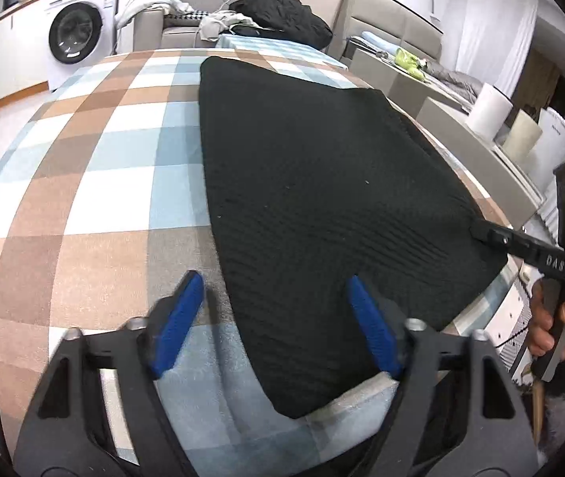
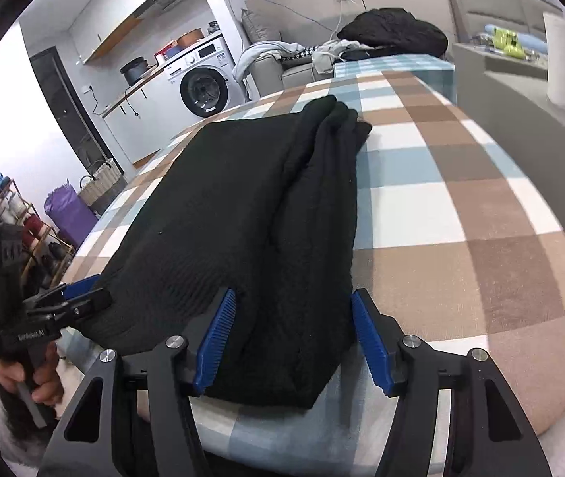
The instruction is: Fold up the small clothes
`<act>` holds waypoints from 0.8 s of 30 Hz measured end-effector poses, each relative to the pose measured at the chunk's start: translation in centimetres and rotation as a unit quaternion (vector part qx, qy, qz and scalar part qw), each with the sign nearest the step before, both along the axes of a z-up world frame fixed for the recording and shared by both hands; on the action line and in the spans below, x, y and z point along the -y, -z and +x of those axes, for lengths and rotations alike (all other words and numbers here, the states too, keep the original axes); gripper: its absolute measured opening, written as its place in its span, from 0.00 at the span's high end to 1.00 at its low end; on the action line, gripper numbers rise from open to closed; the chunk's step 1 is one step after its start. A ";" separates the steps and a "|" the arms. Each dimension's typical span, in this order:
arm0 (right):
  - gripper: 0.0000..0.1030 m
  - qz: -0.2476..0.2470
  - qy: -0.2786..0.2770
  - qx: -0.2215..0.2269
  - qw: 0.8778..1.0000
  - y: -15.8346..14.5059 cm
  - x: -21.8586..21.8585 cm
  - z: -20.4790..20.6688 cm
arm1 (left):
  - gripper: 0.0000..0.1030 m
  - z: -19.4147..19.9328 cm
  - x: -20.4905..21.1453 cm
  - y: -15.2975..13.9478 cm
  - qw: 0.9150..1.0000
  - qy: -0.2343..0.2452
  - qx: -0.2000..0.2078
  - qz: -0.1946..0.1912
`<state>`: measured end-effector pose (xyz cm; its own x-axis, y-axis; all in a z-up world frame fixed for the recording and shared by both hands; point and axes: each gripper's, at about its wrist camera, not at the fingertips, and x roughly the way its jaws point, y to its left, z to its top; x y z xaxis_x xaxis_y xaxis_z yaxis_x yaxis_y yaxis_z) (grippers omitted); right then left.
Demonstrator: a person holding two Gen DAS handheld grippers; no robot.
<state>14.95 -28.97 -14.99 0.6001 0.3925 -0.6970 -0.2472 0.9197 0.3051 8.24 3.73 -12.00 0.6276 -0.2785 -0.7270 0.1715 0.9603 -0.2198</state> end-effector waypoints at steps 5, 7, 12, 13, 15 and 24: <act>0.70 0.028 -0.015 0.001 0.999 0.1 0.0 -0.2 | 0.71 0.2 0.7 0.0 1.000 0.002 0.001 0.011; 0.71 0.034 -0.017 -0.001 0.999 0.2 -0.1 -0.1 | 0.73 0.6 0.5 0.0 1.000 -0.002 -0.004 0.006; 0.71 0.038 -0.013 -0.009 0.999 0.1 -0.7 1.6 | 0.73 2.4 0.2 -0.1 1.000 -0.016 -0.008 0.014; 0.72 0.032 -0.014 -0.009 0.999 0.1 -1.1 2.2 | 0.73 2.8 0.3 -0.2 1.000 -0.018 -0.008 0.020; 0.72 0.022 -0.015 -0.011 1.000 -0.1 -1.8 3.6 | 0.74 4.3 0.1 -0.4 0.999 -0.026 -0.007 0.036; 0.71 -0.032 -0.011 -0.017 0.999 -0.7 -5.1 9.2 | 0.74 11.1 -1.4 -0.8 0.997 -0.044 -0.009 0.065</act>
<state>24.17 -23.84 -14.31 0.5675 0.3589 -0.7410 -0.2570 0.9322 0.2547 19.29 5.12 -11.21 0.6312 -0.1263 -0.7652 0.0831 0.9920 -0.0953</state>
